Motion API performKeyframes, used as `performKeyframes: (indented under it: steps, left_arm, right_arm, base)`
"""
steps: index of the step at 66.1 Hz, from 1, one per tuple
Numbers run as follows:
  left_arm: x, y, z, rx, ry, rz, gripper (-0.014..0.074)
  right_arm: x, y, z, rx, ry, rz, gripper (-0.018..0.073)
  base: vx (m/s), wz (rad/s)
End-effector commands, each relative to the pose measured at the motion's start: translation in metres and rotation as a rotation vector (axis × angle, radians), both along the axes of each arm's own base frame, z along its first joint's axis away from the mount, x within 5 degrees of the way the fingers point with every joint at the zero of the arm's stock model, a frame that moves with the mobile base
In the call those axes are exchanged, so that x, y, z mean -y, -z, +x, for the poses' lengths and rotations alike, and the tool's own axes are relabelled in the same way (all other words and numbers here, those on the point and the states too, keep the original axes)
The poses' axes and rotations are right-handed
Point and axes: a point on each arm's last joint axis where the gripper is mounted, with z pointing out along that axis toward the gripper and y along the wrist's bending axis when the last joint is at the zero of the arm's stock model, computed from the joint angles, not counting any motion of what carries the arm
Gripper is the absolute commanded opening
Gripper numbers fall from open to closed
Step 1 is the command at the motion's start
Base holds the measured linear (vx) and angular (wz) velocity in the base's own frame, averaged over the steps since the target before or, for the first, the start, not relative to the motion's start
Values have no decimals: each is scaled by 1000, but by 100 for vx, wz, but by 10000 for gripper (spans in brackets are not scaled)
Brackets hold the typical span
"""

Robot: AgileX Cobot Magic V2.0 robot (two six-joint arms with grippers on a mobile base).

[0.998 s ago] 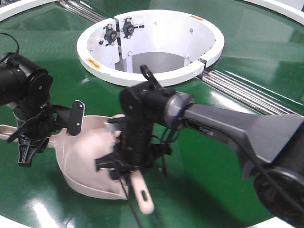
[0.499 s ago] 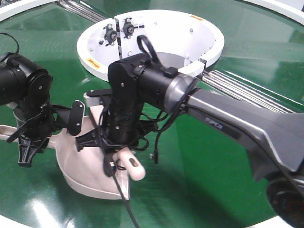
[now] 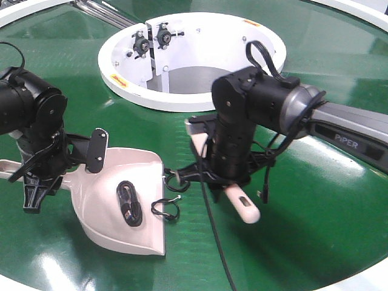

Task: Clean and inspect green conveyor with broom and dustpan
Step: 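Sweep the black cable with the brush into the held dustpan, then brush the cable farther into the dustpan with the right gripper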

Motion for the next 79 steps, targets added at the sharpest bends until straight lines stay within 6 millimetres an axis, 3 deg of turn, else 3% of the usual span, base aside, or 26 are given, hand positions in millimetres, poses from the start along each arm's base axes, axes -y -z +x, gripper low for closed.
performKeyframes:
  steps: [1, 24, 44, 67, 79]
  left_arm:
    - [2, -19, -1, 60, 11, -21, 2]
    - [2, -19, -1, 60, 11, -21, 2]
    - [2, -19, -1, 60, 11, -21, 2]
    - [2, -19, -1, 60, 11, -21, 2]
    - [2, -19, -1, 60, 11, -21, 2]
  right_arm:
    - [10, -18, -7, 0, -4, -21, -1]
    - [0, 14, -3, -103, 12, -15, -1]
    - [-27, 11, -7, -85, -43, 13, -1]
    - [-53, 27, -17, -152, -73, 51, -1]
    - [-72, 16, -25, -136, -134, 98, -1]
  base:
    - [0, 0]
    - [0, 0]
    - [0, 0]
    - [0, 0]
    - [0, 0]
